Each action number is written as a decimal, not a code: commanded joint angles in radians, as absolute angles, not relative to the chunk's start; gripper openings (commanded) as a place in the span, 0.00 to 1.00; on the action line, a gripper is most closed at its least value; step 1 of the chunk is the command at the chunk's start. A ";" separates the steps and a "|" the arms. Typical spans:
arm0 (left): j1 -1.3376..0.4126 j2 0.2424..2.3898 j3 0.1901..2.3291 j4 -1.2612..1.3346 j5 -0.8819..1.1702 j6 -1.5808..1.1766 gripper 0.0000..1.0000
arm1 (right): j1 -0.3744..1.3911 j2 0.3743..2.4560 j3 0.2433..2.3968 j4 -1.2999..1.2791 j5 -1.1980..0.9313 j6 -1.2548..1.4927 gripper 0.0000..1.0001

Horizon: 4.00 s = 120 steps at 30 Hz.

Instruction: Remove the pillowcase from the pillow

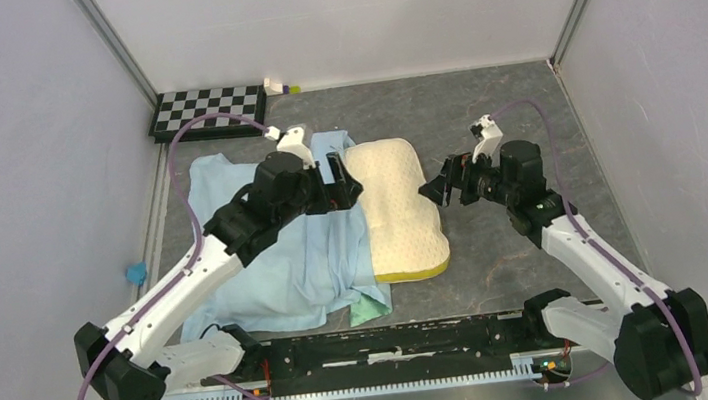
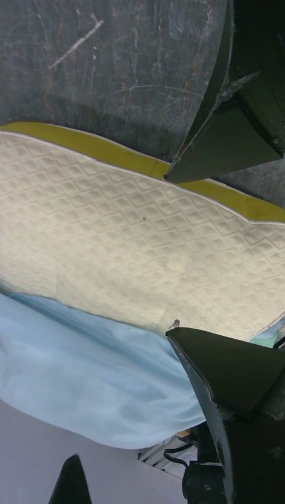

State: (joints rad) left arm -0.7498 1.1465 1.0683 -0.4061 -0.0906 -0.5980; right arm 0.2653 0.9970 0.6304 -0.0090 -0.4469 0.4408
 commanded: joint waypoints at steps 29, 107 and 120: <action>-0.588 1.071 0.952 -0.577 -0.097 -0.564 0.92 | 0.415 1.251 0.643 -0.021 -0.287 0.256 0.97; -0.556 0.946 0.963 -0.597 -0.011 -0.678 1.00 | 0.182 0.832 0.710 -0.193 -0.209 0.277 0.98; -1.080 1.166 1.062 -0.560 -0.181 -0.799 1.00 | 0.473 0.857 0.650 -0.252 -0.179 0.278 0.97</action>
State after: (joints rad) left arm -1.0145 1.0782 1.0260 -0.5770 -0.1398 -0.7692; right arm 0.4236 0.8520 0.6949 -0.2623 -0.1566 0.2825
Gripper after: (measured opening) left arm 0.994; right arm 0.977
